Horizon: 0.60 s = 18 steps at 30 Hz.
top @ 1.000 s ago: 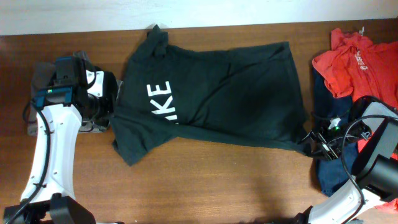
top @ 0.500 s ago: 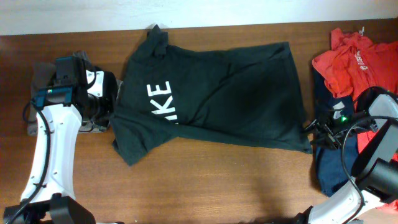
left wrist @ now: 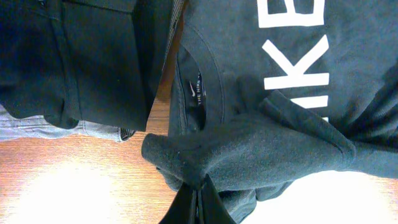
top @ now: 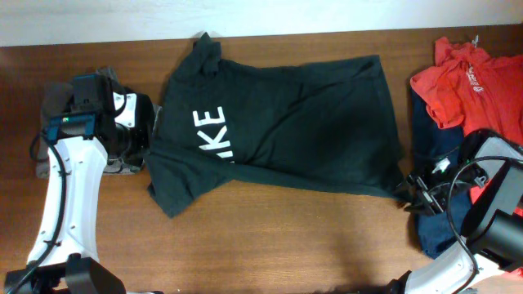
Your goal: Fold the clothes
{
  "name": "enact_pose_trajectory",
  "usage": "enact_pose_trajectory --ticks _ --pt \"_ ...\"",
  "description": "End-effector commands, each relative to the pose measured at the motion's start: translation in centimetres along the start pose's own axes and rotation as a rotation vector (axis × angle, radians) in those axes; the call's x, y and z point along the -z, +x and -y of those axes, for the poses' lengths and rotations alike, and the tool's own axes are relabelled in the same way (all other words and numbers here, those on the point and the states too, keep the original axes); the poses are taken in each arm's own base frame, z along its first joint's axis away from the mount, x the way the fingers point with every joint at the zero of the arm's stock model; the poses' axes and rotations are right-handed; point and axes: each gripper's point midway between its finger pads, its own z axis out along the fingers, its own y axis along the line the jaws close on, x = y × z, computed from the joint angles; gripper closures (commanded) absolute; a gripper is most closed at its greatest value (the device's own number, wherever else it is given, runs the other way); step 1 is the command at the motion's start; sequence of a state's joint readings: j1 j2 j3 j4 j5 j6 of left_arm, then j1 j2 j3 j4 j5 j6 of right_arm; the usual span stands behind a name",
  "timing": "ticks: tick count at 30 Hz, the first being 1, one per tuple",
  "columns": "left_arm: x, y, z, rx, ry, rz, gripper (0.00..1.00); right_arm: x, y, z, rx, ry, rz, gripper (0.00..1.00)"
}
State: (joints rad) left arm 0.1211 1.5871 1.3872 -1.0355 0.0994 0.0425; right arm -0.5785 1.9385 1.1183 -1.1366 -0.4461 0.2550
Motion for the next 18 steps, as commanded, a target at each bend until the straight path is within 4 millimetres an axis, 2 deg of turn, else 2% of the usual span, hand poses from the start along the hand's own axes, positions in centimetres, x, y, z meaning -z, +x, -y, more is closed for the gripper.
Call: enact_pose_trajectory --ticks 1,6,8,9,14,16,18 --pt "1.4 -0.8 -0.2 -0.011 -0.012 0.045 0.99 -0.2 -0.3 0.7 -0.066 0.02 0.032 0.49" --pt "1.4 -0.8 -0.2 -0.01 -0.011 0.044 1.0 -0.2 -1.8 0.3 -0.062 0.004 0.09 0.58" --pt "1.4 -0.8 -0.2 -0.01 -0.011 0.044 1.0 -0.1 -2.1 0.2 -0.058 0.0 0.103 0.68" --pt "1.4 -0.8 -0.2 -0.01 -0.012 0.044 1.0 -0.1 -2.0 0.3 -0.06 0.001 0.1 0.74" --pt "1.4 -0.7 -0.2 -0.01 -0.011 0.041 0.99 -0.1 -1.5 0.4 -0.006 0.011 0.079 0.91" --pt "1.4 -0.7 -0.2 -0.01 -0.011 0.041 0.99 0.1 -1.3 0.4 0.006 0.015 0.072 0.96" --pt "1.4 -0.7 -0.2 -0.01 -0.011 0.041 1.0 0.4 -1.2 0.3 0.042 0.017 0.066 0.96"
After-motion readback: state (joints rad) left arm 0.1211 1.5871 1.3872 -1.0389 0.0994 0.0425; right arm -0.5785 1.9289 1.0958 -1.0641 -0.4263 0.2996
